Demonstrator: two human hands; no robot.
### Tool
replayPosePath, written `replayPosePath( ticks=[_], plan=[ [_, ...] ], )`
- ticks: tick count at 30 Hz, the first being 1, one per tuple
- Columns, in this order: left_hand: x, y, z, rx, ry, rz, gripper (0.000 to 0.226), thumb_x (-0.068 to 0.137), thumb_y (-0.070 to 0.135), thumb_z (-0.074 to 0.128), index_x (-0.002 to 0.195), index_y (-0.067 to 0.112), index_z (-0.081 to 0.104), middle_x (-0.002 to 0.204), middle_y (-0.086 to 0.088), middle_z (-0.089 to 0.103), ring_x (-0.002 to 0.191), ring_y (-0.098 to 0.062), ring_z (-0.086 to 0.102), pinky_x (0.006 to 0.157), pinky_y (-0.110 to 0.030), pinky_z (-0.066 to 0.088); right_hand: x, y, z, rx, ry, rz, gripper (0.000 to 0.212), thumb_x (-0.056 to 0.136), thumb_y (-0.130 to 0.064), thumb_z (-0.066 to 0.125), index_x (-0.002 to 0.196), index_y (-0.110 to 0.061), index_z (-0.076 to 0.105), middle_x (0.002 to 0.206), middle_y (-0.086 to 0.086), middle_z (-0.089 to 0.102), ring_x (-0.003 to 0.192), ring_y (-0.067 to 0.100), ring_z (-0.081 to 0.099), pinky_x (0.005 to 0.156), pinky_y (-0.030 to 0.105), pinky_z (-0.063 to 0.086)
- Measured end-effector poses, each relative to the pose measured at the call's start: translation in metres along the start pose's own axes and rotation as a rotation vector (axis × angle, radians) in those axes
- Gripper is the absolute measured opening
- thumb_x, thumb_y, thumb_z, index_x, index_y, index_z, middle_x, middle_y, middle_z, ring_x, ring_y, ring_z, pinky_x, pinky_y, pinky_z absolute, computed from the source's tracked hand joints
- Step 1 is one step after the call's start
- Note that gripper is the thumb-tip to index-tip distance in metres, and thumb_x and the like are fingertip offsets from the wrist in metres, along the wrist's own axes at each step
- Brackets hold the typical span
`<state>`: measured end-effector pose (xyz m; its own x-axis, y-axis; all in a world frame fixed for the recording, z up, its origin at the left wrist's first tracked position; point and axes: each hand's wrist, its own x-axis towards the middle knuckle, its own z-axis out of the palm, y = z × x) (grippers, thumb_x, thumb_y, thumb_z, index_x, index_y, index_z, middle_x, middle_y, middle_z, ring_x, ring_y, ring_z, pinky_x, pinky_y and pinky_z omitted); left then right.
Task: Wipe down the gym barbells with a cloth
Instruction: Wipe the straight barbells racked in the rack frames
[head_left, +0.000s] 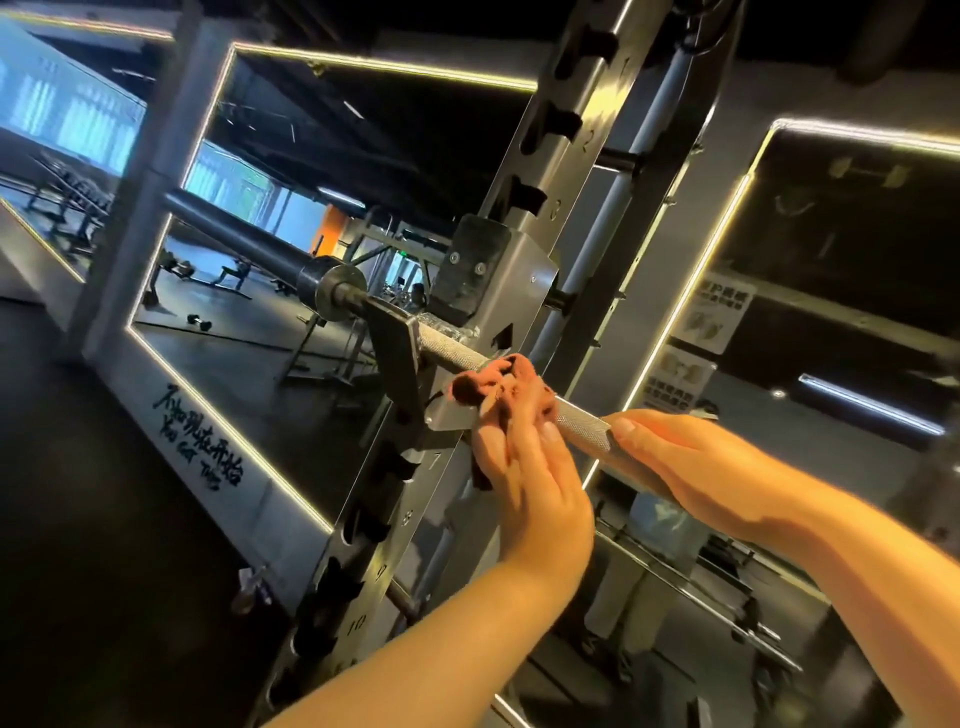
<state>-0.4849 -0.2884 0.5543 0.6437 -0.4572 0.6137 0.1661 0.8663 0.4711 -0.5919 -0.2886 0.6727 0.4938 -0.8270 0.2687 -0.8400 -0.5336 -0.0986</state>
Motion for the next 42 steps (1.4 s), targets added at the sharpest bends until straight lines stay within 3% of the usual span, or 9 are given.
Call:
replayPosePath(
  ticks=[7, 11, 17, 19, 22, 26, 31, 38, 42],
  plan=[
    [0.044, 0.002, 0.004, 0.065, 0.200, -0.081, 0.031, 0.109, 0.021, 0.042, 0.127, 0.044, 0.055, 0.120, 0.059, 0.021, 0.119, 0.018, 0.042, 0.089, -0.003, 0.042, -0.018, -0.020, -0.007, -0.029, 0.023, -0.002, 0.030, 0.109, -0.040, 0.038, 0.132, -0.034, 0.056, 0.116, -0.010, 0.062, 0.099, 0.002, 0.054, 0.075, 0.014, 0.039],
    [-0.001, 0.016, 0.026, 0.074, 0.114, -0.101, 0.033, 0.109, 0.017, 0.041, 0.137, 0.026, 0.055, 0.142, 0.023, 0.034, 0.125, 0.024, 0.035, 0.097, -0.004, 0.038, -0.032, -0.025, -0.004, -0.152, 0.050, 0.005, 0.035, 0.109, -0.048, 0.032, 0.131, -0.034, 0.056, 0.114, -0.010, 0.067, 0.098, 0.008, 0.062, 0.085, 0.032, 0.053],
    [-0.016, 0.021, 0.019, 0.211, -0.084, 0.108, 0.029, 0.108, 0.014, 0.044, 0.129, 0.018, 0.063, 0.139, 0.002, 0.043, 0.126, 0.001, 0.049, 0.102, -0.013, 0.045, -0.074, -0.008, -0.021, -0.213, -0.042, 0.028, 0.042, 0.106, -0.059, 0.027, 0.134, -0.038, 0.050, 0.120, -0.009, 0.066, 0.106, 0.011, 0.063, 0.097, 0.040, 0.053],
    [0.008, 0.013, 0.012, 0.283, -0.026, 0.133, 0.026, 0.107, 0.019, 0.044, 0.121, 0.024, 0.066, 0.133, -0.001, 0.047, 0.123, -0.015, 0.052, 0.107, -0.036, 0.048, -0.092, 0.002, -0.028, -0.219, -0.052, 0.060, 0.040, 0.106, -0.059, 0.027, 0.135, -0.041, 0.048, 0.121, -0.010, 0.064, 0.106, 0.010, 0.060, 0.098, 0.039, 0.052],
    [0.008, 0.016, 0.025, 0.204, 0.078, -0.010, 0.027, 0.107, 0.014, 0.043, 0.122, 0.016, 0.067, 0.148, -0.007, 0.040, 0.130, -0.001, 0.048, 0.112, -0.025, 0.042, -0.109, 0.009, -0.032, -0.177, 0.007, 0.091, 0.037, 0.108, -0.052, 0.027, 0.132, -0.039, 0.052, 0.118, -0.009, 0.064, 0.105, 0.011, 0.060, 0.097, 0.039, 0.052],
    [-0.048, 0.025, 0.055, 0.184, -0.007, 0.001, 0.029, 0.108, 0.028, 0.042, 0.128, 0.029, 0.063, 0.153, -0.002, 0.037, 0.136, -0.020, 0.048, 0.108, -0.038, 0.049, -0.103, 0.005, -0.029, -0.114, 0.065, 0.107, 0.035, 0.109, -0.044, 0.032, 0.125, -0.030, 0.059, 0.114, -0.004, 0.067, 0.101, 0.015, 0.063, 0.095, 0.042, 0.054],
    [-0.072, 0.031, 0.058, 0.179, -0.223, 0.114, 0.033, 0.104, 0.040, 0.040, 0.124, 0.032, 0.064, 0.138, 0.003, 0.049, 0.131, -0.019, 0.051, 0.107, -0.026, 0.047, -0.107, 0.002, -0.028, -0.140, 0.052, 0.094, 0.039, 0.109, -0.045, 0.032, 0.127, -0.025, 0.059, 0.119, -0.004, 0.065, 0.106, 0.016, 0.062, 0.096, 0.040, 0.052],
    [-0.022, 0.027, 0.052, 0.213, 0.067, 0.010, 0.029, 0.107, 0.007, 0.040, 0.117, 0.000, 0.067, 0.129, -0.019, 0.053, 0.109, 0.014, 0.051, 0.100, -0.006, 0.040, -0.109, 0.005, -0.025, -0.184, 0.077, 0.127, 0.026, 0.109, -0.037, 0.029, 0.102, -0.027, 0.052, 0.095, -0.001, 0.059, 0.082, 0.018, 0.055, 0.066, 0.034, 0.040],
    [-0.065, 0.036, 0.074, 0.030, 0.053, -0.065, 0.030, 0.107, 0.022, 0.044, 0.129, 0.018, 0.064, 0.143, -0.008, 0.048, 0.125, -0.006, 0.053, 0.107, -0.034, 0.047, -0.104, 0.008, -0.025, -0.177, 0.102, 0.121, 0.021, 0.105, -0.037, 0.034, 0.101, -0.025, 0.051, 0.103, 0.003, 0.062, 0.089, 0.028, 0.059, 0.075, 0.044, 0.050]
  ],
)
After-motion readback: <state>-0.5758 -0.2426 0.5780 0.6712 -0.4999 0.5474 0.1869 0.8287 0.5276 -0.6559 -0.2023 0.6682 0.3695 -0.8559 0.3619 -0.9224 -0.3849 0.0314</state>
